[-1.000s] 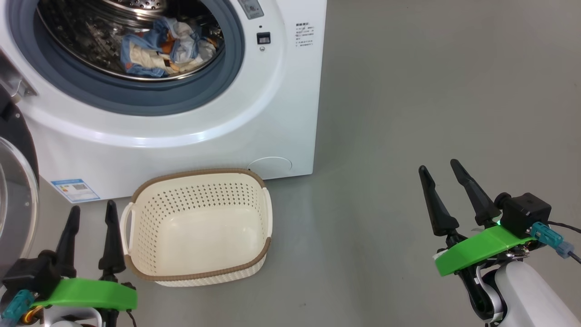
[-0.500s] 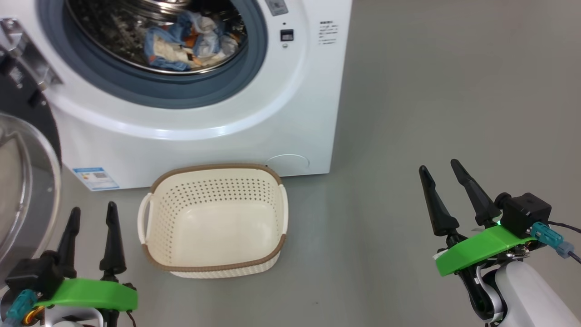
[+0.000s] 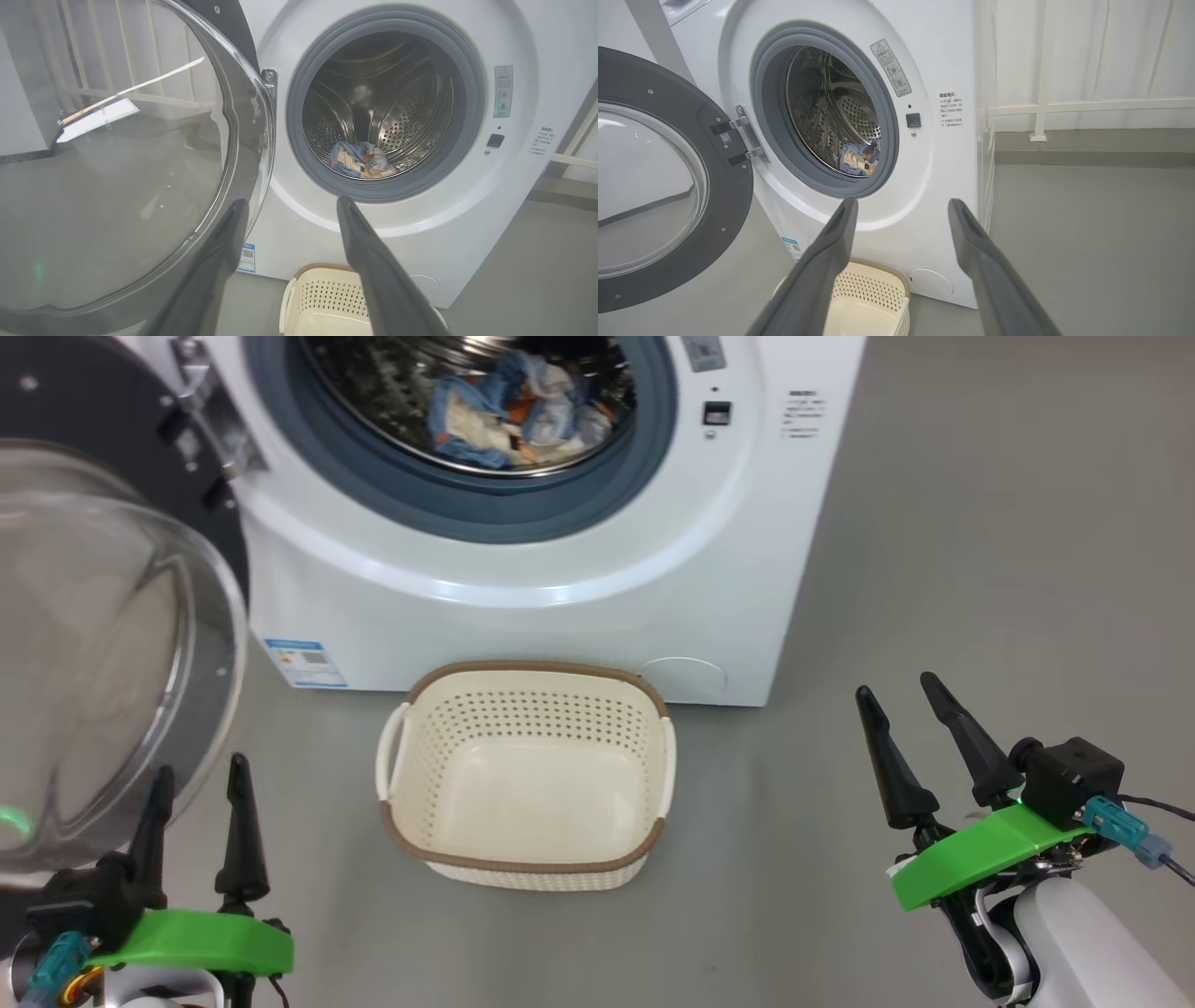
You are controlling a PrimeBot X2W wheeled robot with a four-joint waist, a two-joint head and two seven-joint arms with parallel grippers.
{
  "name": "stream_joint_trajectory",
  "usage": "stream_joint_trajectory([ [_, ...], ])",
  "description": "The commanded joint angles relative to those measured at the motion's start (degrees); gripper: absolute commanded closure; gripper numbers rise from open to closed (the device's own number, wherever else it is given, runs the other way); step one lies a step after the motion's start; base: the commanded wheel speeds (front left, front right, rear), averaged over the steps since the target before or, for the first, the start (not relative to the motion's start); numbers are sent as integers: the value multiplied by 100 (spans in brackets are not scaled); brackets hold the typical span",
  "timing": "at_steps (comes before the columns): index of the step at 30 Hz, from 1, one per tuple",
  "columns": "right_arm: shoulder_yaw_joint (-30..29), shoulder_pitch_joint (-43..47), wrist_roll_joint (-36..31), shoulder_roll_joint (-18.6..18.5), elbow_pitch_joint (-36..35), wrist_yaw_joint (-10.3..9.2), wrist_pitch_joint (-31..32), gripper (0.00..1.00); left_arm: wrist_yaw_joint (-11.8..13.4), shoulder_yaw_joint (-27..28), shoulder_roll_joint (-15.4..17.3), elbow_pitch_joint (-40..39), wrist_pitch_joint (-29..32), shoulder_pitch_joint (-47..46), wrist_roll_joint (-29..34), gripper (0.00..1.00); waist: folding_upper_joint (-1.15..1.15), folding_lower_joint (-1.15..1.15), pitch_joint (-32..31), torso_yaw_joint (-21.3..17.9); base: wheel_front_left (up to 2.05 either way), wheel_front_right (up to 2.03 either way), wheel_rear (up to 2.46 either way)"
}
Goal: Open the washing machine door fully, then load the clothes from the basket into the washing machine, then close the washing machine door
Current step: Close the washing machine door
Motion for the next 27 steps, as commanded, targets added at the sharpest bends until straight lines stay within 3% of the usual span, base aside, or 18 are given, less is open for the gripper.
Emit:
stream_joint_trajectory([
  [1,122,-50,104,-63,-109,25,-46,0,52,216,124,-79,-36,-108,36,0,0,0,-82,279,0,0,0],
  [27,329,8,240,-140,18,25,-46,0,87,219,31,127,-36,-41,153,0,0,0,-276,1714,0,0,0],
])
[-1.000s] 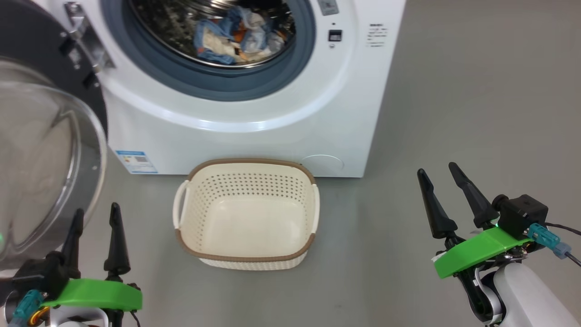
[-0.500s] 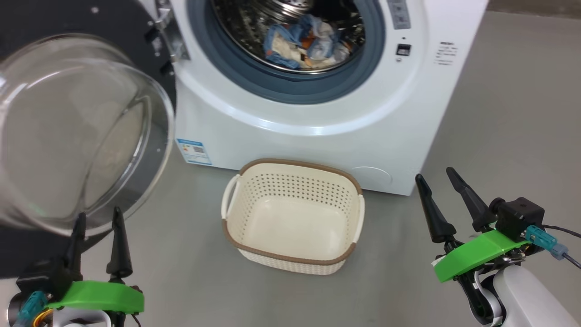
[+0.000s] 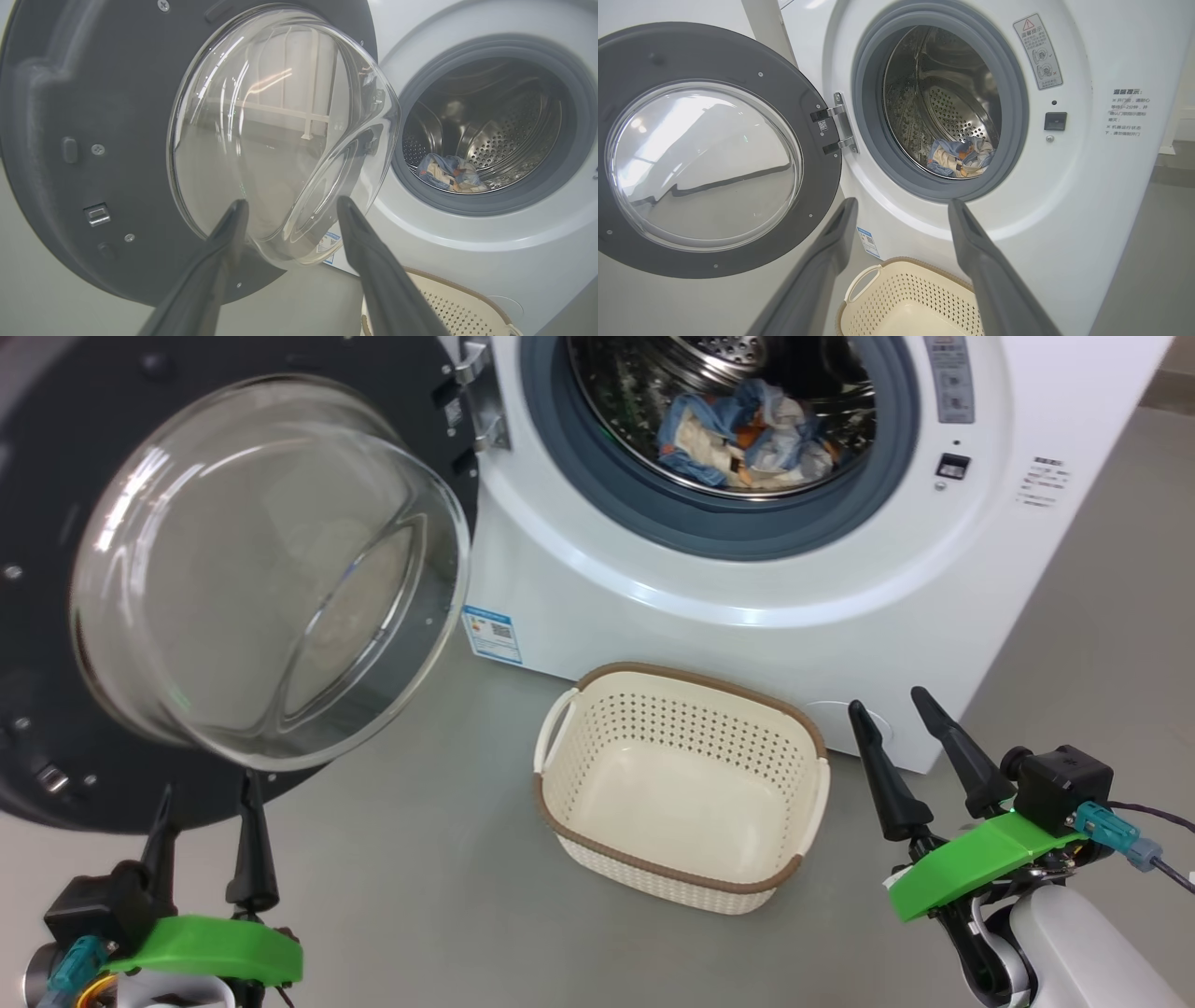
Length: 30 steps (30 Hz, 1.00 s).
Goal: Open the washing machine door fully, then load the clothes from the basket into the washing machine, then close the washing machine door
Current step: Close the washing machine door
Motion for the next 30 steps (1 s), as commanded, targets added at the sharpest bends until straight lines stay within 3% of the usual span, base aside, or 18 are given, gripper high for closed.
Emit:
stream_joint_trajectory([
  [1,96,8,22,-53,-111,25,-46,0,36,188,117,-85,-37,-49,43,0,0,0,-11,157,0,0,0],
  [16,163,-26,28,-75,-91,25,-46,0,33,201,57,-108,-37,-7,11,0,0,0,50,599,0,0,0],
  [30,213,-45,89,-96,-60,25,-46,0,26,255,28,-117,-37,-20,7,0,0,0,1,656,0,0,0],
])
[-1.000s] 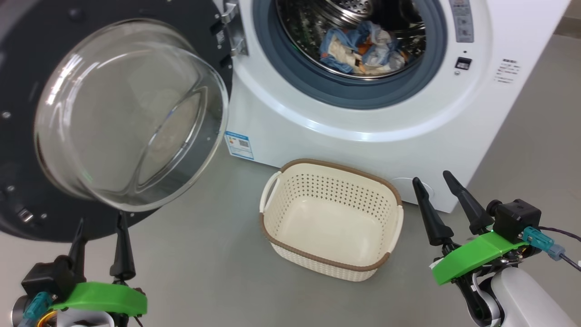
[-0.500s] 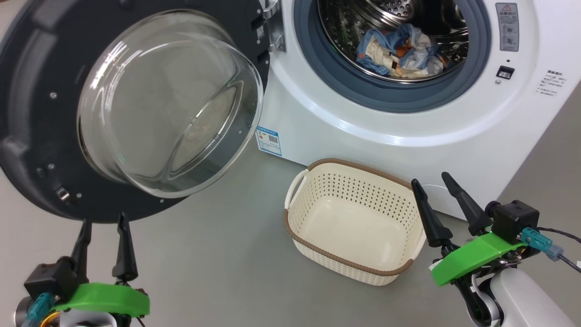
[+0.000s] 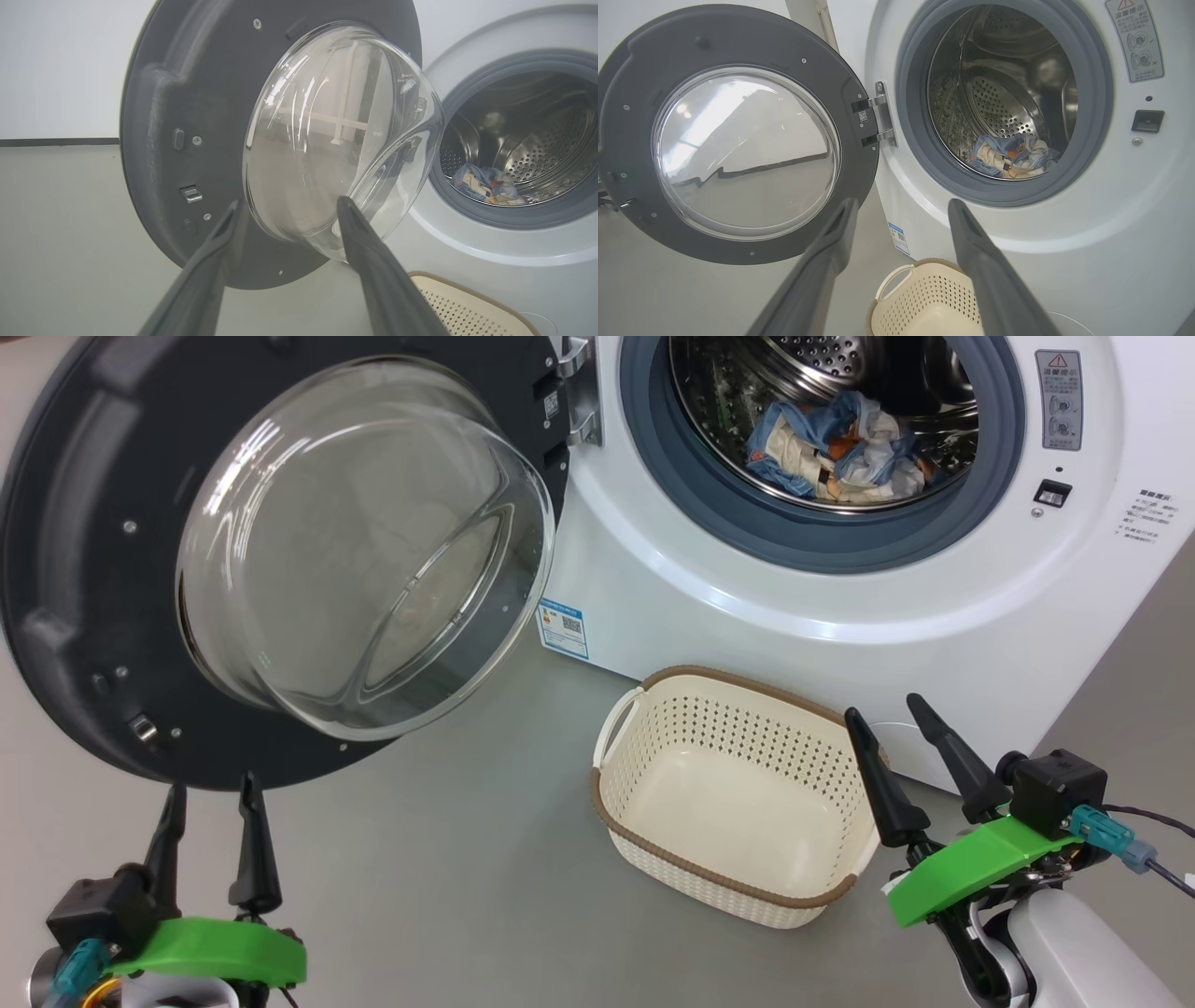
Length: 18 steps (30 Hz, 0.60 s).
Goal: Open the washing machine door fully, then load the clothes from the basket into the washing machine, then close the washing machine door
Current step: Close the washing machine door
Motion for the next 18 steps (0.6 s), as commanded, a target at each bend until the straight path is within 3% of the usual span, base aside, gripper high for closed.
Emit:
stream_joint_trajectory([
  [1,110,-44,39,-59,-119,25,-46,0,26,210,113,-121,-37,-40,9,0,0,0,-14,-6,0,0,0],
  [13,112,-18,65,-77,-119,25,-46,0,23,276,85,-231,-37,-12,21,0,0,0,-15,-47,0,0,0],
  [14,108,-16,64,-79,-122,25,-46,0,20,291,80,-256,-37,-11,21,7,0,0,-11,-48,0,0,0],
  [15,106,-14,61,-81,-125,25,-46,0,16,303,77,-274,-37,-10,20,29,0,0,-4,-48,0,0,0],
  [17,101,-12,53,-85,-130,25,-46,0,1,320,77,-303,-37,-20,12,100,0,0,8,-46,0,0,0],
  [18,97,-12,48,-86,-132,25,-46,0,-11,328,86,-327,-37,-31,7,100,0,0,14,-44,0,0,0],
])
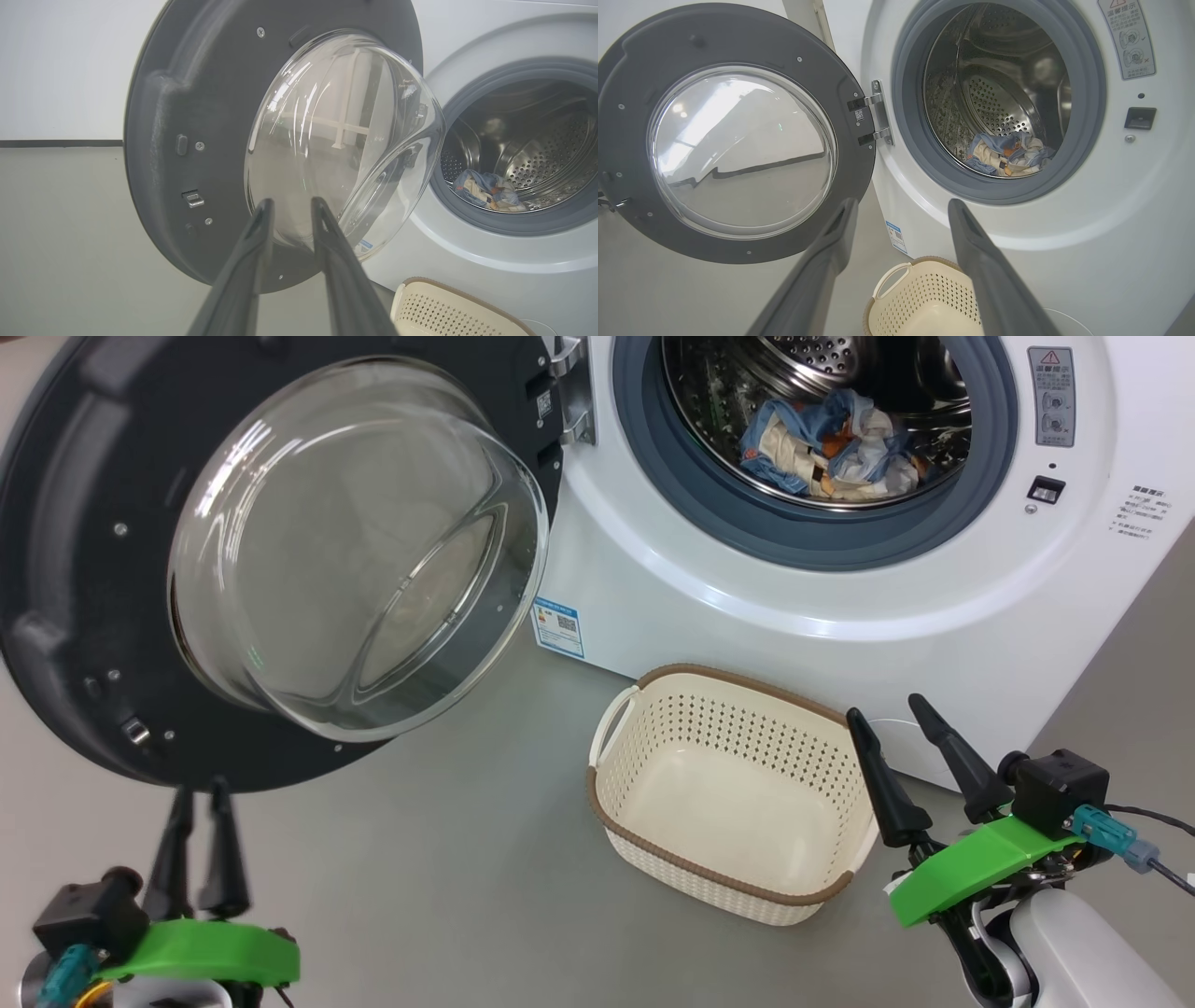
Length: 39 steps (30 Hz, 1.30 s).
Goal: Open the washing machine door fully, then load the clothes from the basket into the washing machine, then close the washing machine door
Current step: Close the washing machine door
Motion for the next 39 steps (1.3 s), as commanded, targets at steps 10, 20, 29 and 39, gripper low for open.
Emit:
stream_joint_trajectory([
  [10,56,-24,-1,-120,-141,25,-46,0,-137,483,298,-1322,-34,-478,-405,100,0,0,108,40,0,0,0],
  [20,165,-122,-11,-230,-83,25,-46,0,-194,1419,1197,-1842,514,-1648,-2155,100,0,0,228,-214,0,0,0],
  [29,291,-129,14,-330,-49,25,-46,0,-202,2629,1939,-108,1331,-2775,-4349,100,0,0,161,-572,0,0,0],
  [39,431,-282,4,-563,-80,25,14,0,-204,3504,2587,2349,1661,-3594,-5503,100,0,0,334,-892,0,0,0],
])
